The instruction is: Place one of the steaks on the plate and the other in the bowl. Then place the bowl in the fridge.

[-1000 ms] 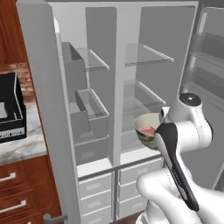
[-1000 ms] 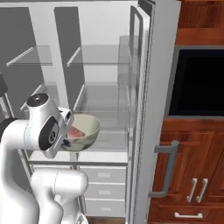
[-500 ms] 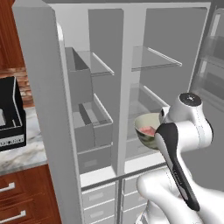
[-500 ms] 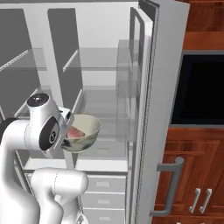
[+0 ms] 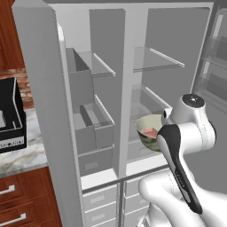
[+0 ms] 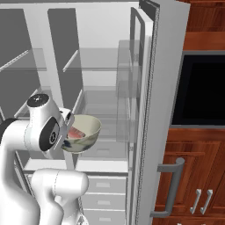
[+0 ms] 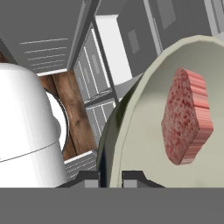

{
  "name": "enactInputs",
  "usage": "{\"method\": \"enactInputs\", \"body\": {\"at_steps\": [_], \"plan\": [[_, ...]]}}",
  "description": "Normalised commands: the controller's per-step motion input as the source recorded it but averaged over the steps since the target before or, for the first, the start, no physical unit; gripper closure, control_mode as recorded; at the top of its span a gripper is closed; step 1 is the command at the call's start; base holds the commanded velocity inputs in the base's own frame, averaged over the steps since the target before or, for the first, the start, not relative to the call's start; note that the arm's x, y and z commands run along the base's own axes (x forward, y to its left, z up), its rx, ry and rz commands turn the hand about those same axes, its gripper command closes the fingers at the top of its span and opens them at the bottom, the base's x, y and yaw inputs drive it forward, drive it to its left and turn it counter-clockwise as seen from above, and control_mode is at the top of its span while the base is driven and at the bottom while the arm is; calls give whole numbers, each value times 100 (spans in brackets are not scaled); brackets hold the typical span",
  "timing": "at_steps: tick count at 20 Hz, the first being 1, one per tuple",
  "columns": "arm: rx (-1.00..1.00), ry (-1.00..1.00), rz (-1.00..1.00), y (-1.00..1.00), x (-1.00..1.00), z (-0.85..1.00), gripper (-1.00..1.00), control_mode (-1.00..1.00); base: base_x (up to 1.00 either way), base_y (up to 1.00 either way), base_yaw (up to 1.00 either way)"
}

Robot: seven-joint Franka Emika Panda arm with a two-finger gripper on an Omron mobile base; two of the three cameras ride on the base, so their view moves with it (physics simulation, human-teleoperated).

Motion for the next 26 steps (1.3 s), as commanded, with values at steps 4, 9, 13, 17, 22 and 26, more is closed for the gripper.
{"method": "enactInputs", "body": {"at_steps": [4,9,13,17,22,26], "plan": [[2,-23,-1,-9,0,6,100,-100,0,3,0],[2,-26,1,-11,8,16,100,-100,0,0,0],[0,7,3,10,71,8,100,-100,0,0,0],[0,14,0,-34,57,0,100,-100,0,0,0],[0,1,0,-41,57,0,100,-100,0,0,0],[11,-3,7,12,59,-1,100,-100,0,0,0]]}}
